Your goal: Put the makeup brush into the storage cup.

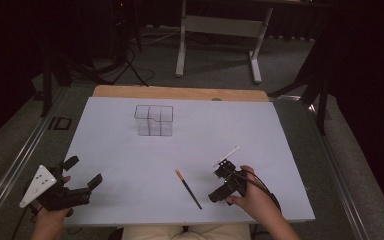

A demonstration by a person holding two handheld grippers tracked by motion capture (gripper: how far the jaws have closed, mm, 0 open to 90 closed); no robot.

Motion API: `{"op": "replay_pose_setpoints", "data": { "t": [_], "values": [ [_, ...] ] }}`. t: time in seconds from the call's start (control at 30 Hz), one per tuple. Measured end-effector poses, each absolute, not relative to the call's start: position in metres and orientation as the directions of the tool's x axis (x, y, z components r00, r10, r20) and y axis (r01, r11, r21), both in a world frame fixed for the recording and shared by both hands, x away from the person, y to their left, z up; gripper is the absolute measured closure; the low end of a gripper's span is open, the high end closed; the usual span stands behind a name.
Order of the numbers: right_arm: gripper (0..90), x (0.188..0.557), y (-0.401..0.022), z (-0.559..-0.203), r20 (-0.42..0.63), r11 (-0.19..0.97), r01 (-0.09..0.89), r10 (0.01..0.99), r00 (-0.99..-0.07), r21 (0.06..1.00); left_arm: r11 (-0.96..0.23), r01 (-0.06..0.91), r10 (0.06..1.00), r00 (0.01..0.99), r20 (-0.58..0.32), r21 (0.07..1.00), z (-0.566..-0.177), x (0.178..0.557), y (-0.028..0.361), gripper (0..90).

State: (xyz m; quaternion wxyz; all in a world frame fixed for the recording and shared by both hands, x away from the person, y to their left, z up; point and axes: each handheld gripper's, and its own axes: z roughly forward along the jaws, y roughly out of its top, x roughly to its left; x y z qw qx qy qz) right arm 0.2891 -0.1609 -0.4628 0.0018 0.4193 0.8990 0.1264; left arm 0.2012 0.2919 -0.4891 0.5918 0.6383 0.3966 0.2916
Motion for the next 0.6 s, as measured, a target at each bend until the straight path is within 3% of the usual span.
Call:
{"op": "replay_pose_setpoints", "data": {
  "t": [0.27,0.6],
  "values": [
    [20.8,0.284,-0.128,-0.459,0.061,0.644,0.713,0.729,-0.682,0.278,0.015,0.160,0.851,0.516,-0.096,0.987,-0.489,0.201,0.292,1.1],
    [28.1,0.283,-0.105,-0.454,0.082,0.602,0.708,0.738,-0.670,0.370,0.018,0.159,0.849,0.518,-0.099,0.987,-0.489,0.201,0.292,1.1]
  ]
}}
